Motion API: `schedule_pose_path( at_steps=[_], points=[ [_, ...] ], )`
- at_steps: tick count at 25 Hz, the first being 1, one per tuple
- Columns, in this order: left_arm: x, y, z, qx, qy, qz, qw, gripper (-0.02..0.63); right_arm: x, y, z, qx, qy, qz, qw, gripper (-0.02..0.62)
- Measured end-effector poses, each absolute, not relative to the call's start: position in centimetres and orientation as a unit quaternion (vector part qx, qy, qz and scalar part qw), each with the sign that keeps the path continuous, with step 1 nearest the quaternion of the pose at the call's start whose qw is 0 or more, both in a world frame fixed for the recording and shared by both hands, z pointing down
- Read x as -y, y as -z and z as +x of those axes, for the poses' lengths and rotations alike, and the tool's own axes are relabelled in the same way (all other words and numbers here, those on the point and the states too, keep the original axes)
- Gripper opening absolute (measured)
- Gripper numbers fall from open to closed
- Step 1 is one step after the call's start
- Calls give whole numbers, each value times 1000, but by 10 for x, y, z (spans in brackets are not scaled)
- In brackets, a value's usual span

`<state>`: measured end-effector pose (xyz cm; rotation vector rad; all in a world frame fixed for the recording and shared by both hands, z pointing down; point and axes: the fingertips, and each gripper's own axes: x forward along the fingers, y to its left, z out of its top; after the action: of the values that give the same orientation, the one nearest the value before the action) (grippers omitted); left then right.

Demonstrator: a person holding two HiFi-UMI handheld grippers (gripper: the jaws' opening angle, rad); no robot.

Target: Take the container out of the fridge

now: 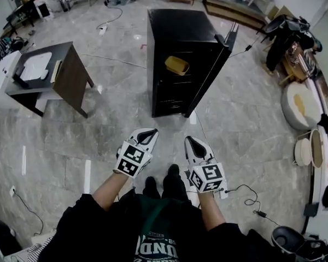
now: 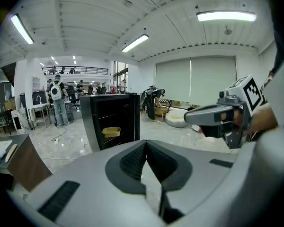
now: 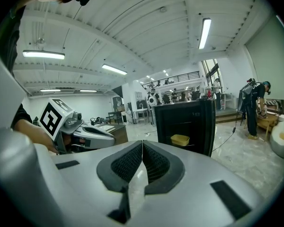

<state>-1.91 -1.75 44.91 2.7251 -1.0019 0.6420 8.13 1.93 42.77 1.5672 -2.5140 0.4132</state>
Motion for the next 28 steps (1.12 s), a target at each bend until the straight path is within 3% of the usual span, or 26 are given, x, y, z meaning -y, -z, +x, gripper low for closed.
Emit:
schedule_pose_path(
  at_steps=[28],
  points=[
    [147,-462,-9,387,-209,891,109,14,133,-440,87,874,-146,458,75,34]
  ],
)
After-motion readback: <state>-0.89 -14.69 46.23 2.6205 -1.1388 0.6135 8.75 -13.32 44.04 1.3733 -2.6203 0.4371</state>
